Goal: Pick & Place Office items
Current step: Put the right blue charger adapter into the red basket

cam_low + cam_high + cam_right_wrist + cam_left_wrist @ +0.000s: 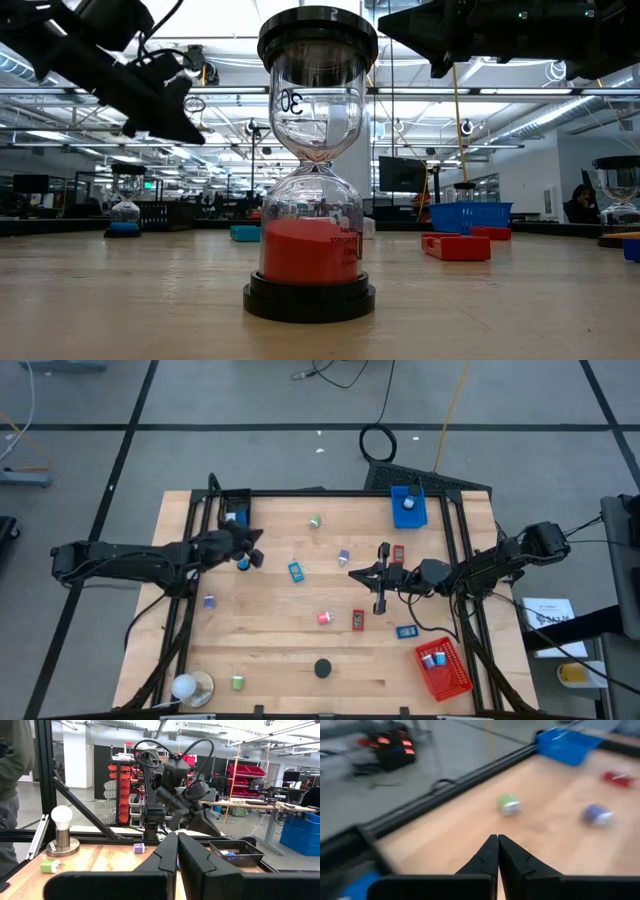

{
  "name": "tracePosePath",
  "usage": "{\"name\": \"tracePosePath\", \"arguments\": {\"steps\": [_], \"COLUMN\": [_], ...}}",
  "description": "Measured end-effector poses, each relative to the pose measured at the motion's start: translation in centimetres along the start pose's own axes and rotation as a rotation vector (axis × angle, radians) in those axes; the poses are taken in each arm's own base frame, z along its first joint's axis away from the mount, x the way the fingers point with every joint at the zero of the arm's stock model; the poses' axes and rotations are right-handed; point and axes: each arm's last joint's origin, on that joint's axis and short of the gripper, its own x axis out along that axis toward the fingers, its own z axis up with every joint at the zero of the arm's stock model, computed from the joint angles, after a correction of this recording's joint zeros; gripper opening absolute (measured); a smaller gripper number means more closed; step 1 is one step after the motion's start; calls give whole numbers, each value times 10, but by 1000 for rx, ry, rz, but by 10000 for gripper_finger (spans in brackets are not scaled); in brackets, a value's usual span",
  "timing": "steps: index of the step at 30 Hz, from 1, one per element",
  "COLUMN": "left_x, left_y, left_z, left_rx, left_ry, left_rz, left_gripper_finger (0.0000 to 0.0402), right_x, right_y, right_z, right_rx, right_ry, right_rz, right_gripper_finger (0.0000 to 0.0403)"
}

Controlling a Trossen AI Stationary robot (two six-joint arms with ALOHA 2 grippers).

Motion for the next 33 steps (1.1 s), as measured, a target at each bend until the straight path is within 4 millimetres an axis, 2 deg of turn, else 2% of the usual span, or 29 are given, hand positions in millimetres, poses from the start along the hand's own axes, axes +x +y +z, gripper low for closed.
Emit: {"name": "tracePosePath", "arguments": {"steps": [4, 9, 18, 26, 33], "left_x": [-1, -4, -10, -12, -16], "left_y": [-5, -12, -24, -27, -33], "left_z": [3, 1, -2, -3, -5], "left_rx": [61, 138, 188, 195, 212], "left_ry": [-9, -10, -2, 2, 5], "left_rz": [-130, -185, -309, -349, -395], "left_gripper_finger": [23, 4, 4, 27, 5], "right_x": [0, 0, 0, 0, 0], "right_y": [0, 0, 0, 0, 0], "right_z": [-1, -1, -1, -1, -1], "right_rx": [-2, -2, -2, -2, -2], "right_ry": [6, 7, 7, 7, 7], "right_rz": [1, 1, 1, 1, 1], "right_gripper_finger": [8, 8, 8, 9, 8]}}
